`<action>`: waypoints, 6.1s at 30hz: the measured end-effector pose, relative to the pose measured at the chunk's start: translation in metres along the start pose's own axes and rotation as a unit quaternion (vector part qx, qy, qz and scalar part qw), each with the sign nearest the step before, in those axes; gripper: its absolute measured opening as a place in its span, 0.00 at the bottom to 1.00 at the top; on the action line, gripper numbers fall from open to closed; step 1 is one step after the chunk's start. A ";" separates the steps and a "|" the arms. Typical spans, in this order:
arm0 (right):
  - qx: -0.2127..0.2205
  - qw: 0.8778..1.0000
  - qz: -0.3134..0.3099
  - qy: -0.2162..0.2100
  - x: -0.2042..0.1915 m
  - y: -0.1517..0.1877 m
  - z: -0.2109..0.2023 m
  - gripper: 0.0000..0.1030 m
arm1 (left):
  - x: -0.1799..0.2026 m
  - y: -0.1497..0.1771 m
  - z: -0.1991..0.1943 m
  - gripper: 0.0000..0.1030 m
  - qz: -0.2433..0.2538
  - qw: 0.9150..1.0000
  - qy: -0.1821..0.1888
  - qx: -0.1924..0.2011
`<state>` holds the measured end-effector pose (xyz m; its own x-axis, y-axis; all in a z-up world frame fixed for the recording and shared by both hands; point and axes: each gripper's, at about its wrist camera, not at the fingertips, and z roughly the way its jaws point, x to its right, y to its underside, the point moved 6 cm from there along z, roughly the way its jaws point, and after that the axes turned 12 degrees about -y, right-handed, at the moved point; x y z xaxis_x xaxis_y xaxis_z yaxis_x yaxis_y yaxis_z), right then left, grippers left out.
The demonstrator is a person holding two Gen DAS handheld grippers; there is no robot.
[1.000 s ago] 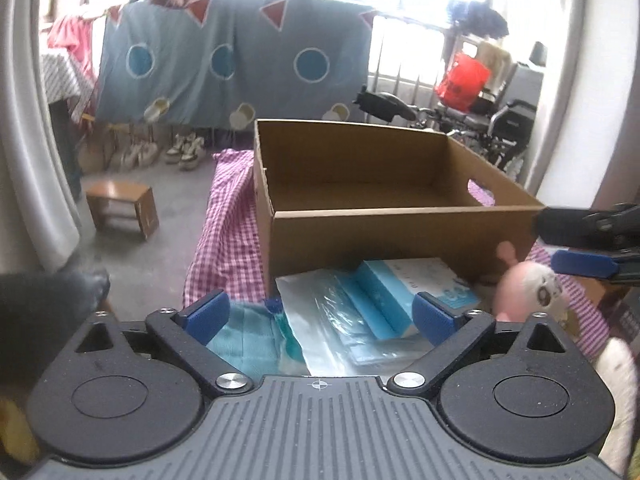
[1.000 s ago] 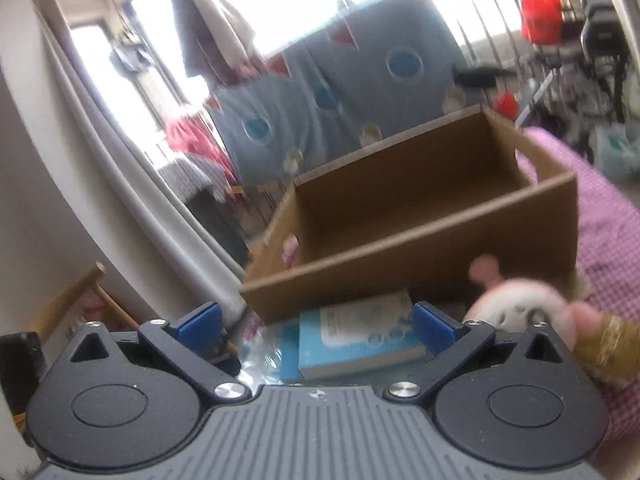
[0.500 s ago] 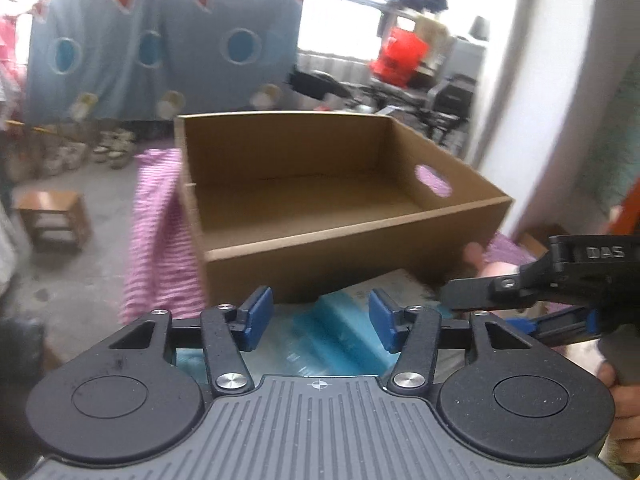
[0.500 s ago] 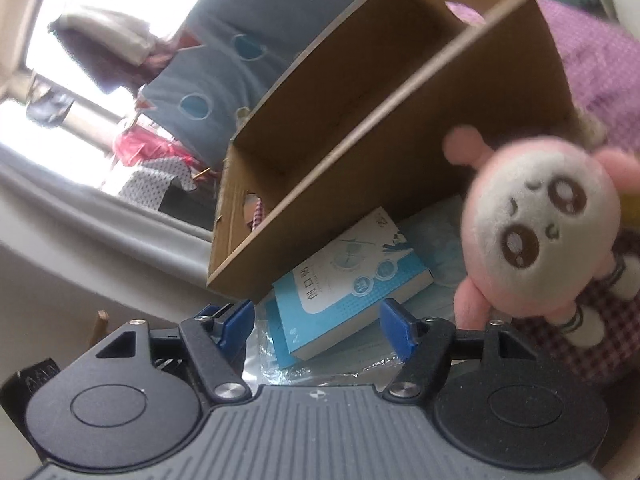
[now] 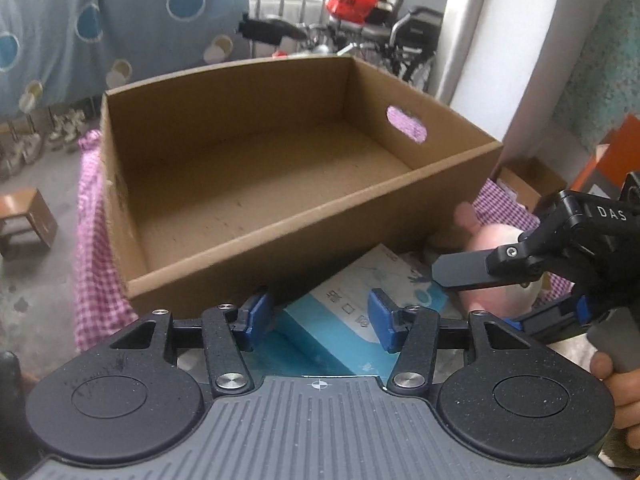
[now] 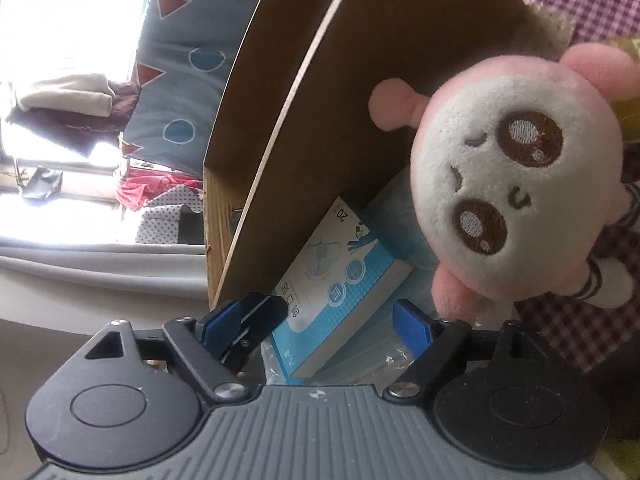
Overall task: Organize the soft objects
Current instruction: 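Reach the right gripper to the blue bandage box and grasp it, then lift the blue bandage box with the right gripper into the cardboard box, then open the right gripper to release the bandage box and withdraw, then grasp the bag of blue face masks with the right gripper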
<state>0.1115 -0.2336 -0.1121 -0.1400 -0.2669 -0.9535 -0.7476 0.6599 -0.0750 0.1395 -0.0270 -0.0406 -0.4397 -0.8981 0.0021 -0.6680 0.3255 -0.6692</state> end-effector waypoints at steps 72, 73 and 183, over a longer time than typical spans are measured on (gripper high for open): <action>-0.190 0.957 -0.217 0.031 -0.140 -0.153 0.179 0.44 | -0.048 -0.104 0.021 0.66 -0.059 0.995 -0.080 0.005; -0.209 0.955 -0.207 0.039 -0.133 -0.161 0.194 0.41 | -0.053 -0.105 0.031 0.66 -0.061 0.994 -0.085 -0.005; 0.004 0.977 0.144 -0.159 0.094 0.008 0.014 0.12 | -0.024 0.064 -0.068 0.12 -0.181 0.983 0.003 0.033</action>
<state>0.1012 -0.2435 -0.2062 -0.1337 0.1604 -0.9780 -0.7018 0.6814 0.2077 0.0661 0.0353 -0.0333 -0.1841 -0.9494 0.2544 -0.7411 -0.0360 -0.6704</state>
